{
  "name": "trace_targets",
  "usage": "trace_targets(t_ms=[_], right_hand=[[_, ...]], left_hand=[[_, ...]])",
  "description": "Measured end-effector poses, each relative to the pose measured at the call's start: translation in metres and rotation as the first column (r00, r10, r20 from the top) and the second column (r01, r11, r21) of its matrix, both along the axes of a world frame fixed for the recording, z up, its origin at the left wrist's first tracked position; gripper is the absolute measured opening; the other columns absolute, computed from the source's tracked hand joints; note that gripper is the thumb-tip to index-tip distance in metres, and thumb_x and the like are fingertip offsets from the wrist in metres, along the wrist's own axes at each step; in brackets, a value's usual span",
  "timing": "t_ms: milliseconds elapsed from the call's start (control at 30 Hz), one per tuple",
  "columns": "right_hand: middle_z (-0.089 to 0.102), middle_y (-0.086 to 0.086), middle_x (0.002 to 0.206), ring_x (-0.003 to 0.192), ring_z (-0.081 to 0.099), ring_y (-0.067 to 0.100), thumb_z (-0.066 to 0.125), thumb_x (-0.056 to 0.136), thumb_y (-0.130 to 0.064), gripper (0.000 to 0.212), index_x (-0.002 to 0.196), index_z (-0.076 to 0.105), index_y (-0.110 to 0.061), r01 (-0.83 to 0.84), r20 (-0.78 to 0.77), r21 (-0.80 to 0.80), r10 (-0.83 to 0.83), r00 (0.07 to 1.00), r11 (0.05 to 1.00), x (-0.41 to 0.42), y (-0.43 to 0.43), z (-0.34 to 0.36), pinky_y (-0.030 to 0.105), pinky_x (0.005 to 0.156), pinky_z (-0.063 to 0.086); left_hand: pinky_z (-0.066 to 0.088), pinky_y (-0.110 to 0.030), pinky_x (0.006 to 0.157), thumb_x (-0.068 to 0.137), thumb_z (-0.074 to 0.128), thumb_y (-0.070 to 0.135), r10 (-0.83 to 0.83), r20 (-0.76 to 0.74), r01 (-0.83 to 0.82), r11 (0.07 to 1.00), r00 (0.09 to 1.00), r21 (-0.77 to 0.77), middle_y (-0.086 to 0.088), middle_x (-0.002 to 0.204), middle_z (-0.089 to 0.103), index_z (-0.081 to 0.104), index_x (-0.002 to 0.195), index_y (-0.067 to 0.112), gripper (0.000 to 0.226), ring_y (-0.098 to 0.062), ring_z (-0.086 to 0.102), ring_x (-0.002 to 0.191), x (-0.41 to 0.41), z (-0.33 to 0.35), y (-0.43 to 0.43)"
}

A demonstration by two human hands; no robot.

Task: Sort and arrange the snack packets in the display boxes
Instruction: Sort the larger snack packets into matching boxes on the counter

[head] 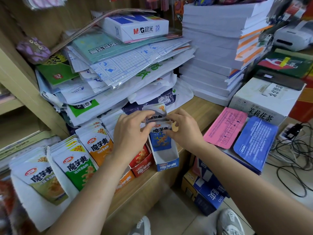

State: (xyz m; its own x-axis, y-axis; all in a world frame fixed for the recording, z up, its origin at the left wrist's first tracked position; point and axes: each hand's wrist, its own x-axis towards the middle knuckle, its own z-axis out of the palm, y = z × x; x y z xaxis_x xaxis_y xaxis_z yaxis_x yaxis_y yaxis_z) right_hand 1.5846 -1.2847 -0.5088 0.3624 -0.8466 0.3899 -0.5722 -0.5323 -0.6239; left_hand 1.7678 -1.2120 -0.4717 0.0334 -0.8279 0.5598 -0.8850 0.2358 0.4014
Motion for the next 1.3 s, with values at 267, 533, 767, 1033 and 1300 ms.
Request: trace_targets(t_ms=[267,533,767,1033,1300], right_hand=[[0.053,-0.011,0.112,0.086,0.056,0.005,0.084,0.078,-0.018,0.060,0.132,0.057,-0.024,0.003,0.023,0.072,-0.005,1.000,0.997,0.002,0.005,-0.002,0.028,0.072,0.054],[0.062,-0.016,0.111,0.084,0.065,0.005,0.077,0.088,-0.024,0.064,0.143,0.046,-0.034,0.033,0.056,0.234,-0.047,0.997,0.972,0.006,0.011,-0.012,0.031,0.070,0.060],[0.067,-0.025,0.102,0.087,0.066,-0.006,0.055,0.102,-0.031,0.047,0.147,0.045,-0.041,-0.044,0.127,0.333,0.002,0.992,0.942,0.004,0.013,-0.014,0.023,0.068,0.058],[0.060,-0.037,0.088,0.085,0.066,-0.004,0.059,0.100,-0.027,0.047,0.144,0.048,-0.041,-0.033,0.093,0.306,0.004,0.996,0.951,0.004,0.015,-0.008,0.028,0.070,0.059],[0.074,-0.012,0.107,0.082,0.070,0.007,0.069,0.093,-0.031,0.043,0.135,0.059,-0.035,0.107,0.003,0.263,-0.111,0.994,0.959,0.009,0.014,-0.009,0.038,0.068,0.062]], left_hand=[[0.039,-0.037,0.081,0.090,0.073,0.026,0.143,0.139,-0.135,0.989,0.980,-0.060,0.009,0.095,0.071,0.079,0.103,0.025,0.014,-0.018,0.063,0.090,-0.002,-0.005,-0.008],[0.038,-0.039,0.080,0.090,0.073,0.032,0.239,0.207,-0.227,0.971,0.949,-0.080,0.008,0.087,0.073,0.076,0.102,0.027,0.013,-0.021,0.061,0.086,-0.006,-0.003,-0.008],[0.033,-0.038,0.078,0.089,0.071,0.031,0.379,0.219,-0.377,0.925,0.899,-0.052,0.008,0.078,0.071,0.075,0.095,0.028,0.008,-0.021,0.056,0.086,-0.011,-0.001,-0.015],[0.046,-0.044,0.092,0.081,0.080,0.027,0.264,0.285,-0.274,0.962,0.922,-0.004,-0.003,0.133,0.060,0.071,0.121,0.027,0.041,-0.029,0.051,0.117,-0.005,0.005,-0.021],[0.041,-0.044,0.096,0.091,0.072,0.033,0.154,0.336,-0.201,0.974,0.929,0.107,0.002,0.137,0.058,0.057,0.142,0.031,0.053,-0.026,0.051,0.120,-0.003,0.004,-0.022]])
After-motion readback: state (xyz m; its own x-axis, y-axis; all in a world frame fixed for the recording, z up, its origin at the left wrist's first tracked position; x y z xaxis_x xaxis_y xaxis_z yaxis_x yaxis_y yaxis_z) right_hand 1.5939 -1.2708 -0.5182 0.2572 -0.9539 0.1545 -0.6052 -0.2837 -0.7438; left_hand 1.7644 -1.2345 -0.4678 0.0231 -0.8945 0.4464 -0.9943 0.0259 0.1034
